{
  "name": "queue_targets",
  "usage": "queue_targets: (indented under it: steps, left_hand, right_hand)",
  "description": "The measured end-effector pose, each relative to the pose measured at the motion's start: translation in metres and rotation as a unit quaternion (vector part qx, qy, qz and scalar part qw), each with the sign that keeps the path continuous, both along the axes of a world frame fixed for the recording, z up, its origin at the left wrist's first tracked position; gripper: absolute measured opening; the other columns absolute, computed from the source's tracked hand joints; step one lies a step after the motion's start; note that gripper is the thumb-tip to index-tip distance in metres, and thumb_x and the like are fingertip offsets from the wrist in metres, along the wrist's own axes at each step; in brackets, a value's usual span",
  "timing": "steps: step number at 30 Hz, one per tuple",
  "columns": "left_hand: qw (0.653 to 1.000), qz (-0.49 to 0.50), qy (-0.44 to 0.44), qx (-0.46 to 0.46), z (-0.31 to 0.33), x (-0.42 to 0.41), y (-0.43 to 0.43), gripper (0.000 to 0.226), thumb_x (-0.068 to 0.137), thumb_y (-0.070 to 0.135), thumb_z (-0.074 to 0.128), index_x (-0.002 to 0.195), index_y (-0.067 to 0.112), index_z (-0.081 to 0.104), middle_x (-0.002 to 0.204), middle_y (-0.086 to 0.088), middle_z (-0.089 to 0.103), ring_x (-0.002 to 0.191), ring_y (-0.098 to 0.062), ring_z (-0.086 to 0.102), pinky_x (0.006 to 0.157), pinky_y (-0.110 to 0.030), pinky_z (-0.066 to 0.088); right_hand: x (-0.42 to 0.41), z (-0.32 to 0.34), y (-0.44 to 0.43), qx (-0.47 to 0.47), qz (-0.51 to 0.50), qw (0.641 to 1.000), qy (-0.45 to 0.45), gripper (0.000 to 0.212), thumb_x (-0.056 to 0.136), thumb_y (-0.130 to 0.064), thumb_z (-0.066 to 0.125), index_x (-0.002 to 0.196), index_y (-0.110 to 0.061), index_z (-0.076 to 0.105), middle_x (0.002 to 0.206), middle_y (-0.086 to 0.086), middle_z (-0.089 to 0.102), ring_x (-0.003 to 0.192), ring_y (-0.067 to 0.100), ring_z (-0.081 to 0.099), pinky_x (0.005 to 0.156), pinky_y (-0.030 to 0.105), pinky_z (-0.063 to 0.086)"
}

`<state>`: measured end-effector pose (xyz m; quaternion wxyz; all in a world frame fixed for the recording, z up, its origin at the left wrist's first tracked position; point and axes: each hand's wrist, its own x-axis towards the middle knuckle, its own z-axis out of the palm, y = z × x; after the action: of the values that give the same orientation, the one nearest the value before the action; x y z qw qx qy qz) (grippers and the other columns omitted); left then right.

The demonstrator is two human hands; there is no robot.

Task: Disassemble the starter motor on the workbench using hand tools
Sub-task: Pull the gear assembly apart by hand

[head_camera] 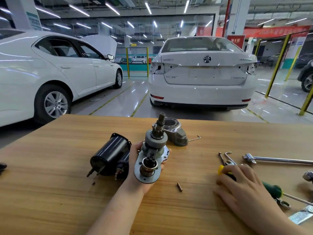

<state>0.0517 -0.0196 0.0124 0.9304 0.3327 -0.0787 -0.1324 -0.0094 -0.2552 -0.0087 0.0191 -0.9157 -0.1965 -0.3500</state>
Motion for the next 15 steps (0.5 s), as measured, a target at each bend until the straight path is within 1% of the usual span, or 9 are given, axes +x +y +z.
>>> queue_targets:
  steps: [3,5,6,7,8,9,10,12,15]
  left_hand:
    - [0.999,0.048,-0.015,-0.003,-0.001,0.0,-0.005,0.019,0.074,0.028,0.047,0.06,0.015,0.047,0.059,-0.004,0.04,0.046,-0.012,0.046,0.042,-0.018,0.039]
    - [0.996,0.072,-0.017,0.052,-0.004,0.001,-0.01,0.026,0.083,0.025,0.041,0.057,0.018,0.041,0.055,0.0,0.035,0.047,-0.011,0.039,0.044,-0.022,0.035]
    - [0.992,0.089,-0.008,0.093,-0.007,0.001,-0.012,0.029,0.085,0.026,0.04,0.058,0.018,0.043,0.055,0.0,0.037,0.047,-0.011,0.04,0.047,-0.024,0.035]
    - [0.984,0.115,0.001,0.137,-0.01,0.002,-0.013,0.026,0.085,0.029,0.043,0.061,0.017,0.047,0.057,0.0,0.041,0.049,-0.012,0.044,0.05,-0.026,0.036]
    - [0.975,0.142,0.002,0.17,-0.012,0.001,-0.014,0.022,0.081,0.033,0.048,0.069,0.015,0.051,0.061,-0.001,0.047,0.054,-0.014,0.049,0.054,-0.028,0.038]
    - [0.966,0.172,-0.005,0.194,-0.014,0.001,-0.014,0.024,0.076,0.036,0.052,0.078,0.012,0.054,0.066,-0.003,0.052,0.06,-0.017,0.053,0.058,-0.031,0.041]
    - [0.958,0.196,-0.017,0.208,-0.015,0.0,-0.014,0.031,0.07,0.037,0.056,0.085,0.01,0.057,0.071,-0.006,0.057,0.067,-0.021,0.058,0.061,-0.036,0.046]
    - [0.947,0.224,-0.044,0.226,-0.018,-0.001,-0.014,0.036,0.063,0.037,0.06,0.089,0.012,0.062,0.078,-0.01,0.065,0.076,-0.028,0.064,0.069,-0.044,0.052]
    - [0.933,0.248,-0.07,0.251,-0.018,-0.003,-0.015,0.033,0.052,0.043,0.063,0.08,0.024,0.066,0.076,-0.001,0.068,0.079,-0.023,0.065,0.066,-0.036,0.052]
  right_hand:
    - [-0.008,0.011,0.016,0.037,0.008,0.998,0.047,0.074,0.093,-0.058,0.01,0.072,-0.019,0.069,0.081,0.004,0.065,0.085,0.024,0.05,0.08,0.038,0.048]
    - [-0.01,0.02,0.035,0.096,0.028,0.988,0.117,0.065,0.085,-0.069,0.014,0.084,-0.028,0.064,0.09,-0.009,0.06,0.086,0.012,0.057,0.078,0.024,0.049]
    - [-0.011,0.023,0.046,0.165,0.028,0.968,0.188,0.06,0.075,-0.075,0.019,0.089,-0.033,0.059,0.093,-0.015,0.057,0.087,0.002,0.054,0.078,0.015,0.045]
    - [-0.014,0.024,0.059,0.263,0.034,0.928,0.261,0.059,0.064,-0.078,0.026,0.089,-0.035,0.056,0.091,-0.016,0.056,0.083,-0.002,0.052,0.072,0.008,0.041]
    - [-0.013,0.022,0.07,0.349,0.046,0.884,0.308,0.059,0.056,-0.079,0.033,0.088,-0.034,0.056,0.088,-0.013,0.058,0.077,-0.001,0.052,0.067,0.008,0.041]
    - [-0.01,0.019,0.078,0.403,0.054,0.856,0.319,0.058,0.055,-0.078,0.04,0.087,-0.033,0.056,0.084,-0.01,0.06,0.072,0.001,0.053,0.063,0.009,0.041]
    - [-0.006,0.016,0.087,0.435,0.058,0.842,0.315,0.053,0.058,-0.077,0.046,0.087,-0.033,0.056,0.081,-0.008,0.061,0.068,0.002,0.053,0.059,0.01,0.041]
    - [0.002,0.015,0.101,0.45,0.066,0.834,0.311,0.037,0.068,-0.066,0.057,0.086,-0.034,0.054,0.08,-0.009,0.061,0.067,0.0,0.054,0.056,0.011,0.039]
    - [0.015,0.016,0.11,0.483,0.068,0.821,0.297,0.012,0.078,-0.043,0.064,0.079,-0.033,0.056,0.075,-0.014,0.065,0.07,-0.002,0.057,0.056,0.011,0.039]
